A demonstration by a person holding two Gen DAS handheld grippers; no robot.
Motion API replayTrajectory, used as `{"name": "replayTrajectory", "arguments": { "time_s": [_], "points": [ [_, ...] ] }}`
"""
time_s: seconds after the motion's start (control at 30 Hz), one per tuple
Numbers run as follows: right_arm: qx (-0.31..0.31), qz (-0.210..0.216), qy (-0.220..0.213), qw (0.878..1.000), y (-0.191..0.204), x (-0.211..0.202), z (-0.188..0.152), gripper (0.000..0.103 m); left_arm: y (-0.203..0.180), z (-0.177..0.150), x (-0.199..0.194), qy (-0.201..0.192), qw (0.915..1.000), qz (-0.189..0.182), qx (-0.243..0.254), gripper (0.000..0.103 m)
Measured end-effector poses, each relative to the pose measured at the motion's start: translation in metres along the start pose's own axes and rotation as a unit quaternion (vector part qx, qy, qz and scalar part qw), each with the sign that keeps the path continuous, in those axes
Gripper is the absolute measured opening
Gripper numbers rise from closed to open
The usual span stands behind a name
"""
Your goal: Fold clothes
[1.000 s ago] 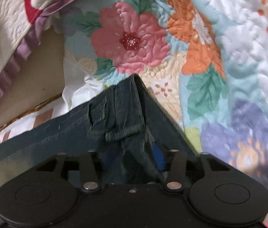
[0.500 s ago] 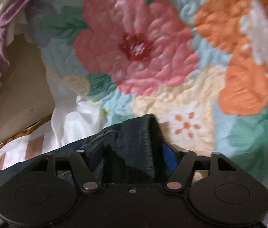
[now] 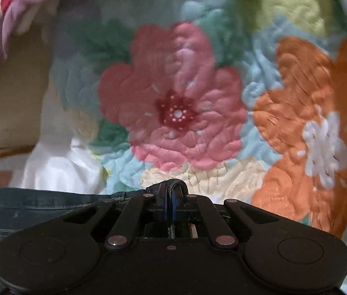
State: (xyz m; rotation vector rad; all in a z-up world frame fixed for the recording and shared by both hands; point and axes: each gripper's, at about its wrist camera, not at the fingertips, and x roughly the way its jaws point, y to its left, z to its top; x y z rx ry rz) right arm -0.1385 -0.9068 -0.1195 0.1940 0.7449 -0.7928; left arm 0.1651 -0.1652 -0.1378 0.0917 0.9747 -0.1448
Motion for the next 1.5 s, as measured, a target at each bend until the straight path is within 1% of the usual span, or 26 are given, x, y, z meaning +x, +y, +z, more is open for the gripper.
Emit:
{"name": "replayTrajectory", "arguments": {
  "time_s": [0.1, 0.17, 0.2, 0.23, 0.27, 0.3, 0.33, 0.4, 0.43, 0.5, 0.53, 0.6, 0.63, 0.67, 0.73, 0.77, 0.8, 0.9, 0.93, 1.0, 1.07, 1.17, 1.27, 1.37, 1.43, 1.5],
  "points": [
    [-0.009, -0.02, 0.005, 1.0, 0.002, 0.009, 0.0, 0.002, 0.001, 0.001, -0.001, -0.002, 0.9998, 0.014, 0.016, 0.062],
    [-0.003, -0.035, 0.015, 0.999, -0.001, 0.014, -0.001, 0.006, -0.002, 0.001, -0.004, -0.005, 0.9992, 0.014, 0.036, 0.06],
    [0.008, -0.052, 0.023, 0.998, -0.004, 0.015, 0.0, 0.004, -0.005, 0.0, -0.008, -0.007, 0.9991, -0.002, 0.042, 0.059],
    [0.027, -0.088, 0.024, 0.995, -0.009, 0.012, 0.002, 0.007, -0.01, -0.001, -0.014, -0.007, 0.9984, -0.034, 0.045, 0.059],
    [0.048, -0.12, 0.025, 0.991, -0.014, 0.008, 0.004, 0.014, -0.017, 0.0, -0.022, -0.008, 0.9963, -0.069, 0.05, 0.062],
    [0.076, -0.134, 0.025, 0.988, -0.023, 0.001, 0.006, 0.025, -0.03, 0.002, -0.03, -0.011, 0.9928, -0.097, 0.069, 0.063],
    [0.104, -0.128, 0.024, 0.986, -0.028, -0.007, 0.007, 0.032, -0.048, 0.005, -0.036, -0.016, 0.9884, -0.112, 0.1, 0.063],
    [0.143, -0.061, 0.019, 0.988, -0.026, -0.028, 0.01, 0.034, -0.083, 0.008, -0.047, -0.025, 0.9764, -0.146, 0.157, 0.065],
    [0.136, -0.024, 0.019, 0.99, -0.012, -0.036, 0.01, 0.041, -0.1, 0.007, -0.048, -0.028, 0.9693, -0.167, 0.178, 0.065],
    [0.12, 0.051, 0.022, 0.991, 0.019, -0.052, 0.011, 0.045, -0.13, 0.007, -0.046, -0.031, 0.9577, -0.208, 0.197, 0.066],
    [0.101, 0.091, 0.03, 0.99, 0.043, -0.057, 0.01, 0.045, -0.144, 0.007, -0.043, -0.029, 0.9537, -0.223, 0.2, 0.066],
    [0.06, 0.171, 0.047, 0.982, 0.092, -0.067, 0.007, 0.047, -0.167, 0.008, -0.034, -0.025, 0.9504, -0.235, 0.203, 0.066],
    [0.038, 0.21, 0.06, 0.975, 0.119, -0.073, 0.002, 0.048, -0.176, 0.009, -0.028, -0.025, 0.9506, -0.233, 0.204, 0.066],
    [0.015, 0.245, 0.073, 0.967, 0.148, -0.078, -0.004, 0.049, -0.183, 0.011, -0.02, -0.023, 0.9532, -0.224, 0.202, 0.066],
    [-0.038, 0.304, 0.096, 0.947, 0.204, -0.089, -0.019, 0.052, -0.191, 0.017, -0.002, -0.015, 0.9624, -0.193, 0.19, 0.066],
    [-0.068, 0.318, 0.1, 0.94, 0.23, -0.094, -0.028, 0.053, -0.192, 0.021, 0.005, -0.013, 0.9657, -0.182, 0.184, 0.064],
    [-0.095, 0.33, 0.102, 0.934, 0.254, -0.099, -0.036, 0.053, -0.191, 0.027, 0.01, -0.014, 0.9679, -0.177, 0.178, 0.066],
    [-0.137, 0.334, 0.093, 0.928, 0.312, -0.104, -0.054, 0.054, -0.188, 0.044, 0.024, -0.018, 0.9741, -0.159, 0.159, 0.066],
    [-0.132, 0.331, 0.093, 0.93, 0.326, -0.1, -0.056, 0.059, -0.186, 0.049, 0.029, -0.019, 0.976, -0.153, 0.153, 0.066],
    [-0.127, 0.321, 0.073, 0.936, 0.344, -0.095, -0.053, 0.072, -0.184, 0.061, 0.038, -0.022, 0.9796, -0.142, 0.141, 0.066],
    [-0.139, 0.301, 0.052, 0.942, 0.359, -0.092, -0.051, 0.072, -0.182, 0.071, 0.047, -0.026, 0.9821, -0.132, 0.132, 0.066],
    [-0.166, 0.264, 0.021, 0.95, 0.379, -0.086, -0.049, 0.072, -0.179, 0.078, 0.055, -0.04, 0.9814, -0.131, 0.134, 0.067],
    [-0.153, 0.25, 0.012, 0.956, 0.392, -0.076, -0.037, 0.072, -0.179, 0.091, 0.065, -0.046, 0.9835, -0.121, 0.126, 0.067],
    [-0.145, 0.243, 0.012, 0.959, 0.4, -0.068, -0.03, 0.072, -0.169, 0.106, 0.075, -0.053, 0.9887, -0.104, 0.094, 0.067],
    [-0.147, 0.245, 0.015, 0.958, 0.402, -0.065, -0.028, 0.072, -0.154, 0.114, 0.084, -0.056, 0.9925, -0.079, 0.075, 0.065],
    [-0.148, 0.247, 0.018, 0.957, 0.404, -0.063, -0.026, 0.072, -0.135, 0.119, 0.092, -0.058, 0.995, -0.055, 0.06, 0.067]
  ]
}}
